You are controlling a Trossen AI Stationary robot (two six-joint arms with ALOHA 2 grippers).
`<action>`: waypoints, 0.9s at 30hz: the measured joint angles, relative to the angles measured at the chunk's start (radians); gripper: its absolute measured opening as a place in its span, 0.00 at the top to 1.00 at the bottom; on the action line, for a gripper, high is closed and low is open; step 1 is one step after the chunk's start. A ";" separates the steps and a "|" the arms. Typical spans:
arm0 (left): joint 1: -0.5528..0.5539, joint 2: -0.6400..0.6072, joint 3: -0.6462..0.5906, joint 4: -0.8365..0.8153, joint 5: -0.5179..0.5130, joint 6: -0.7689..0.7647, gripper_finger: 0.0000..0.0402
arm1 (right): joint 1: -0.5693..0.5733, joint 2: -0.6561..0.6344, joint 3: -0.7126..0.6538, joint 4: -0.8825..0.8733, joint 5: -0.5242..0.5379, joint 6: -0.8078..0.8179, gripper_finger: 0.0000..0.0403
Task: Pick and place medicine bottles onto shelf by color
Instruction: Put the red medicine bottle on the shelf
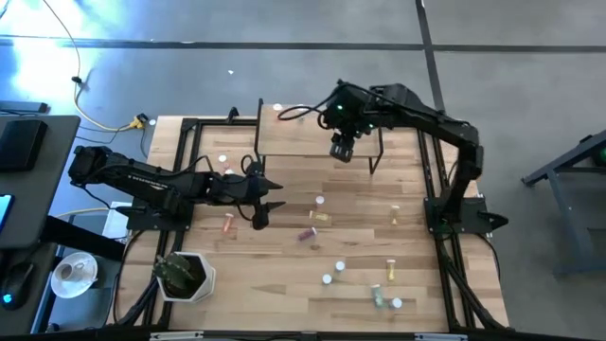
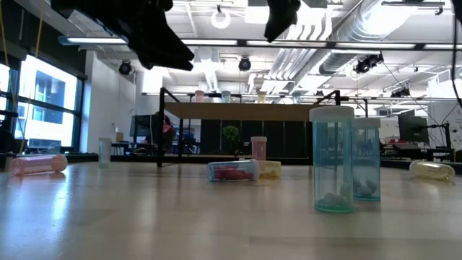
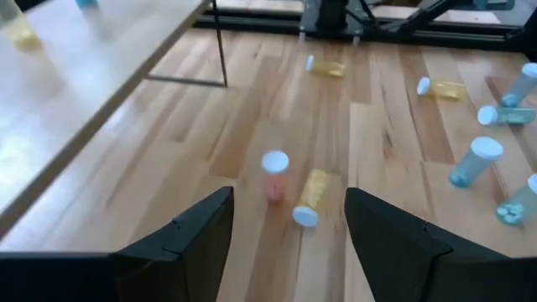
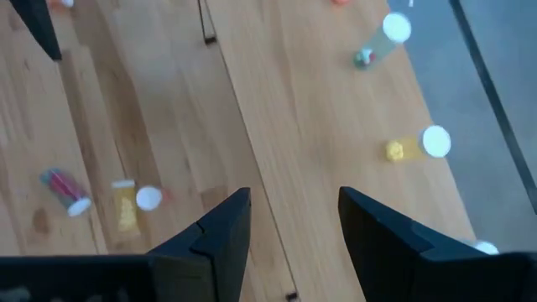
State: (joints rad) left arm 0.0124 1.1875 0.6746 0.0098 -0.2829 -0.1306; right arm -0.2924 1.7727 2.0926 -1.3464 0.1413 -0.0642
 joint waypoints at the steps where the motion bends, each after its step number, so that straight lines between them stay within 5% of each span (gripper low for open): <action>1: 0.000 0.002 0.000 0.002 0.009 -0.009 0.45 | 0.000 -0.034 -0.060 0.033 0.000 0.002 0.57; 10: -0.032 0.105 -0.001 0.090 -0.024 0.008 0.45 | 0.024 -0.311 -0.521 0.371 -0.082 0.069 0.57; 27: -0.024 0.355 0.000 0.382 0.019 0.051 0.45 | 0.181 -0.612 -1.082 0.863 -0.022 0.228 0.57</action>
State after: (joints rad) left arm -0.0112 1.5429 0.6743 0.3922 -0.2638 -0.0796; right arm -0.1118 1.1609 1.0104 -0.4835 0.1198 0.1635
